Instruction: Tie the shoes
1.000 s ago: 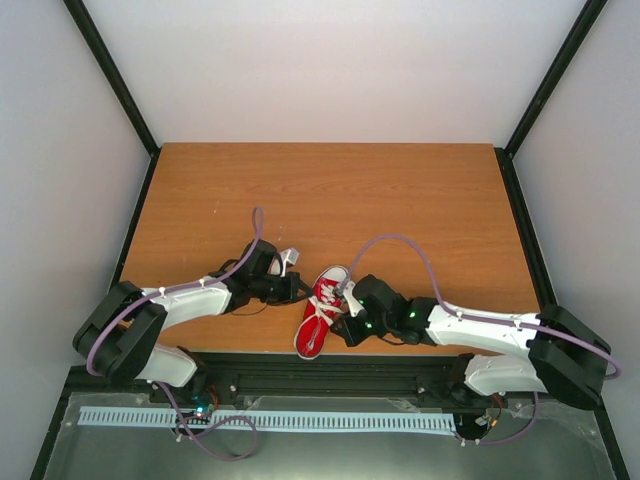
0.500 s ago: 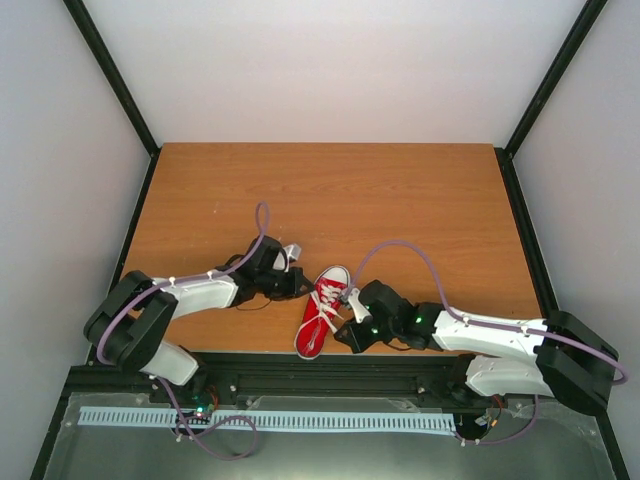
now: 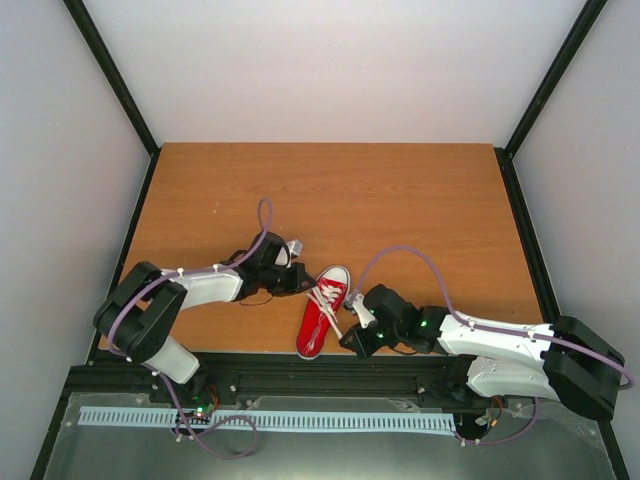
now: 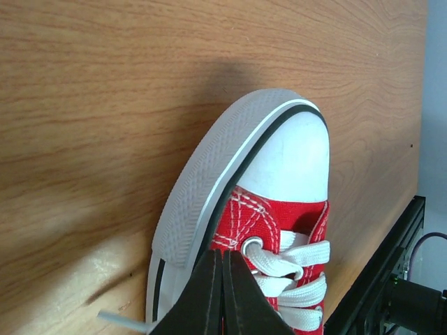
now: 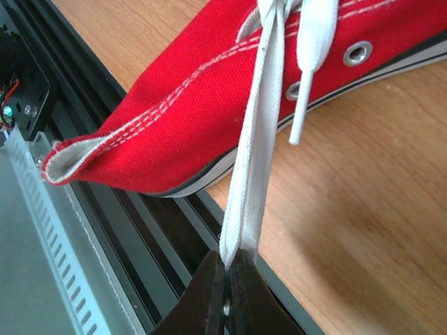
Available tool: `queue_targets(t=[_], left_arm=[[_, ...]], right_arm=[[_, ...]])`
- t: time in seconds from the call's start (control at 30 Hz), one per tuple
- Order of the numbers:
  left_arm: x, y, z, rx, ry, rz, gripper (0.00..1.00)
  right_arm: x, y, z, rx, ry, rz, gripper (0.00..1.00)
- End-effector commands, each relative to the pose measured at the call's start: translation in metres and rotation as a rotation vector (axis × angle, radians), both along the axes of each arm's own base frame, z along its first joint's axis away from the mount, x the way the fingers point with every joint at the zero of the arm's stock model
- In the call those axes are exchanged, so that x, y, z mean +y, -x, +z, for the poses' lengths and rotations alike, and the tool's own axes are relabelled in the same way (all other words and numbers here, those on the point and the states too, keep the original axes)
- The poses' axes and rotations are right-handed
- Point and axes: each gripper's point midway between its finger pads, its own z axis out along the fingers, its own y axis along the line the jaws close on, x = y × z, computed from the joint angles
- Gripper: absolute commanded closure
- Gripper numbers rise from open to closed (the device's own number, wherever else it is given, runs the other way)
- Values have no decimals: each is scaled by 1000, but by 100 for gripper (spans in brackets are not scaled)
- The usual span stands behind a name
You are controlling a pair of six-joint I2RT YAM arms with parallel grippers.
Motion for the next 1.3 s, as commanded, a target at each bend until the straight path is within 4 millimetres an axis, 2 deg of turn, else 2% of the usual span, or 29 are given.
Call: queue_targets(t=[0.0, 0.5, 0.97, 1.17, 1.27], left_arm=[[-2, -25, 14, -79, 16, 22, 99], [4, -35, 10, -78, 13, 44, 99], [12, -42, 8, -75, 26, 68, 99], [5, -40, 17, -105, 82, 11, 99], [-7, -26, 26, -128, 138, -108, 99]], right_arm=[[-10, 15, -10, 60, 36, 25, 97], [-16, 38, -18, 144, 39, 103, 97], [-19, 48, -22, 183, 43, 140, 97], [-17, 40, -19, 151, 44, 117, 97], [-11, 21, -9, 85, 38, 47, 84]])
